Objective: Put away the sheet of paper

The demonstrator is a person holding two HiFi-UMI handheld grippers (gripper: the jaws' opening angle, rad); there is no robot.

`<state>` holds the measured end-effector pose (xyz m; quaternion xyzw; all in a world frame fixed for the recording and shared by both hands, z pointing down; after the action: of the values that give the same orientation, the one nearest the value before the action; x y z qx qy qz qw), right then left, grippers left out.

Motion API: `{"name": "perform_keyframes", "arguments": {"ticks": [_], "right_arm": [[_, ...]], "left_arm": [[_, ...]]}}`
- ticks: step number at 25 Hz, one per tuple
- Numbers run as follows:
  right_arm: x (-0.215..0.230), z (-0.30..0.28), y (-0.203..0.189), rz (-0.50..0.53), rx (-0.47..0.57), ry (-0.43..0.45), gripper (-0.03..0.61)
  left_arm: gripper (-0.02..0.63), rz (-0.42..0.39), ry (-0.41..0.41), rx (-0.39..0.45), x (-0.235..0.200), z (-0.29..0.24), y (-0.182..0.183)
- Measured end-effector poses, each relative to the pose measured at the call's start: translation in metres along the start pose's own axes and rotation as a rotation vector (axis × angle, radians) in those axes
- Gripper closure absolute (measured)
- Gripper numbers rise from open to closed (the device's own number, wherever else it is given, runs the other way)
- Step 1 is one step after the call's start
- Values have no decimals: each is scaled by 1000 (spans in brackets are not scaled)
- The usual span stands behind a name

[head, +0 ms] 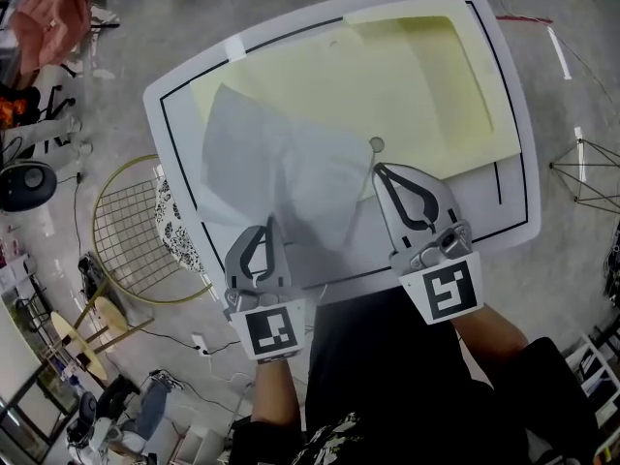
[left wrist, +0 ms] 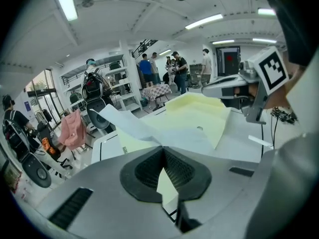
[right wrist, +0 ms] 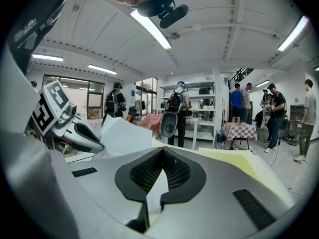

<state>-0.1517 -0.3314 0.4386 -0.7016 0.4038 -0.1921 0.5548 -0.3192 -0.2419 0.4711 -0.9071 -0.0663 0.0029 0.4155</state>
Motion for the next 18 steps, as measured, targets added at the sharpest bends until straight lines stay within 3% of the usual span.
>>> {"name": "perform_keyframes", "arguments": {"ticks": [8,13,18], "right_arm": [[8,-3,-5,-9,-9,-1,580],[12,-7,-10,-21,-4,3,579],[16,-11,-10,-31,-1,5,580]], "left_arm": [[612,-74,42,-76,-16,-11,3],[612,-217,69,-157,-15,-23,-3],[612,-255,63,-199,-20,-30,0]]}}
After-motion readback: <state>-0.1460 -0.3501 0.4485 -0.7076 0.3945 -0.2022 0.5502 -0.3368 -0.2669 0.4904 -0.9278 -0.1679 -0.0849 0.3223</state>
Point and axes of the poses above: the fingertips, and each gripper's own axes: z backward along the fingers, x to its right, y out of its top, the point moved 4 cm from there along z, backward along the fingers, and after that the axes turned 9 degrees about z, right-handed, at the moved point
